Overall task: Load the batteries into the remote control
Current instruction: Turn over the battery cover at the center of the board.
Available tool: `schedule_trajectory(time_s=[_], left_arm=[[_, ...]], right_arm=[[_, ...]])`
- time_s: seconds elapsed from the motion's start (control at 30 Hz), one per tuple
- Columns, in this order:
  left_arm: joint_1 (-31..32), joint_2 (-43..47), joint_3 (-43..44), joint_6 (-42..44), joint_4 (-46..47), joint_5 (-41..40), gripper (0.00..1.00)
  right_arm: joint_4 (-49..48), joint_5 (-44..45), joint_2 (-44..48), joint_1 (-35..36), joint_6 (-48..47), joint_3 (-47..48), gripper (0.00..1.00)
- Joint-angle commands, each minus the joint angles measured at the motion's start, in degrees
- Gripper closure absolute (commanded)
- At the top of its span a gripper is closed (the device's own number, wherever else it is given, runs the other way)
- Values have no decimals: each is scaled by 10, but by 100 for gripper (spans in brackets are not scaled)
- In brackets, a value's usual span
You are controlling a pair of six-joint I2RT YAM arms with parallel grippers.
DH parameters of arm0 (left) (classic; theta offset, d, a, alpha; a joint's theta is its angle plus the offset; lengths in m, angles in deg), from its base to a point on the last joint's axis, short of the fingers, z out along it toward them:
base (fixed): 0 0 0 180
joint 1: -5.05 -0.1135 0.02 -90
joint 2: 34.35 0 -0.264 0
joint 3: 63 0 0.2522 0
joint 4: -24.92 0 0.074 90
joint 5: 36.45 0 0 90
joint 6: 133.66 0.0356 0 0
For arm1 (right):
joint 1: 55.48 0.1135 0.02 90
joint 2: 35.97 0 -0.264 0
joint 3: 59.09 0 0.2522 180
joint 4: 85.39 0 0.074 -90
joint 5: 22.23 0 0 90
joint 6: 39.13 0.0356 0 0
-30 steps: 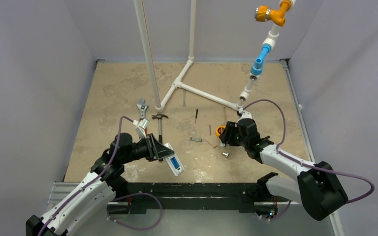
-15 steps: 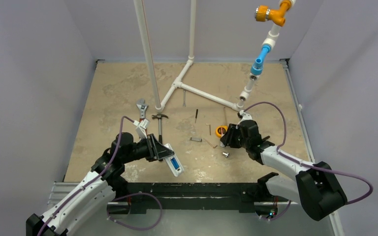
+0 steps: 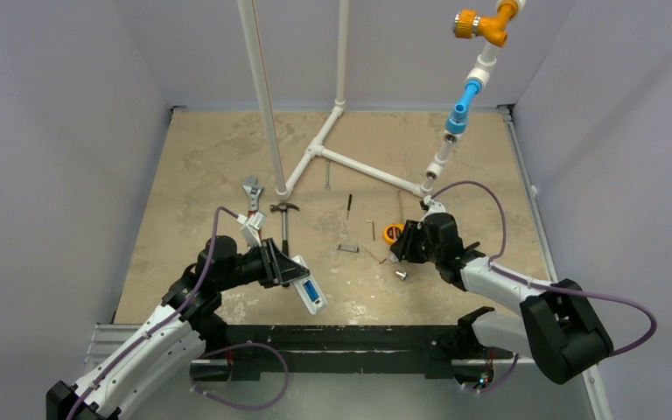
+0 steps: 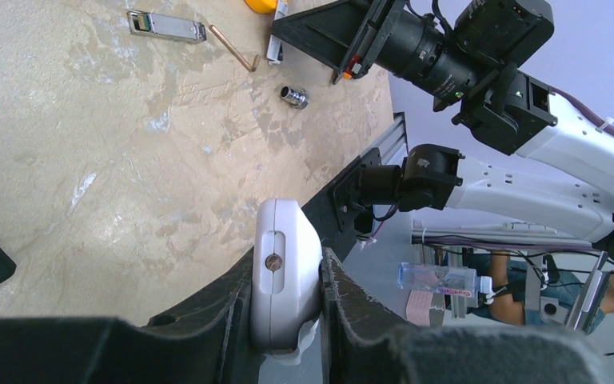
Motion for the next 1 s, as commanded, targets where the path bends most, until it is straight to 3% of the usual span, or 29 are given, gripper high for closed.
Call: schedule_trajectory(time_s=[0.0,0.6,0.97], left_arm=[[-3,5,22,12,18,1,100],[-3,10,20,11,16,-1,100],[-3,12,21,10,16,-1,100]], right_arm=[[-18,-6,-9,-4,-5,2,68],[-15,-16,-12,-4,-11,13,86],[58,-71,79,-4,-54,63,90]])
